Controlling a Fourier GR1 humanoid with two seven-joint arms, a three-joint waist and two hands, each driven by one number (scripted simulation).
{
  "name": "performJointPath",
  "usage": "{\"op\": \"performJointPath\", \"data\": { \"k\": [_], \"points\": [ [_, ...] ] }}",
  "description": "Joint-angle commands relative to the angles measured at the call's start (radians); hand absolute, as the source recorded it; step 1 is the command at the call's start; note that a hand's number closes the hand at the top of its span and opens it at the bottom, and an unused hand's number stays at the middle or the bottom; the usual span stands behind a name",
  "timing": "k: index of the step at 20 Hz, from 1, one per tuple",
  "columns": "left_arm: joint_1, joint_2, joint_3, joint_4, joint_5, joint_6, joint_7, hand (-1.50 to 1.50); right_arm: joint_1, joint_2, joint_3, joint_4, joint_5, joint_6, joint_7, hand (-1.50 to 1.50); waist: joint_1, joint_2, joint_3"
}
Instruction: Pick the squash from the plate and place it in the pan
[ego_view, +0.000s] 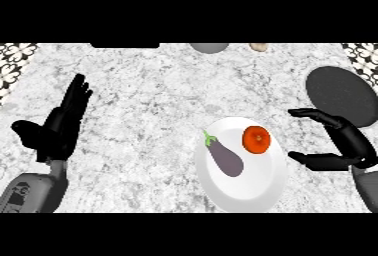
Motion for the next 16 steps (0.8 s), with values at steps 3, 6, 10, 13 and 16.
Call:
{"op": "performJointPath", "data": {
  "k": [3,6,10,13,16],
  "points": [
    [0.032,0.031,0.06,0.032,0.016,-0.042,-0.043,0.0,-0.009,-0.182,-0.104,0.038,0.065,0.041,-0.138,-1.5,-0.011,-0.009,-0.003],
    [-0.004,0.017,0.034,0.022,0.009,-0.045,0.007,0.0,-0.097,-0.273,-0.082,0.059,0.125,0.121,-0.093,-1.5,-0.001,-0.008,-0.003],
    [-0.027,0.011,0.057,0.06,0.008,-0.044,-0.014,0.0,-0.147,-0.384,-0.048,0.003,0.215,0.174,-0.001,-1.5,-0.004,-0.006,-0.004],
    [-0.067,0.008,0.065,0.065,-0.009,-0.021,0.043,0.0,-0.167,-0.389,-0.064,-0.165,0.165,0.232,0.192,-1.5,-0.021,-0.013,-0.005],
    [-0.02,-0.005,0.08,0.077,-0.009,-0.058,-0.015,0.0,-0.209,-0.351,-0.094,-0.22,0.165,0.255,0.283,-1.5,-0.013,-0.01,-0.004]
  ]
}}
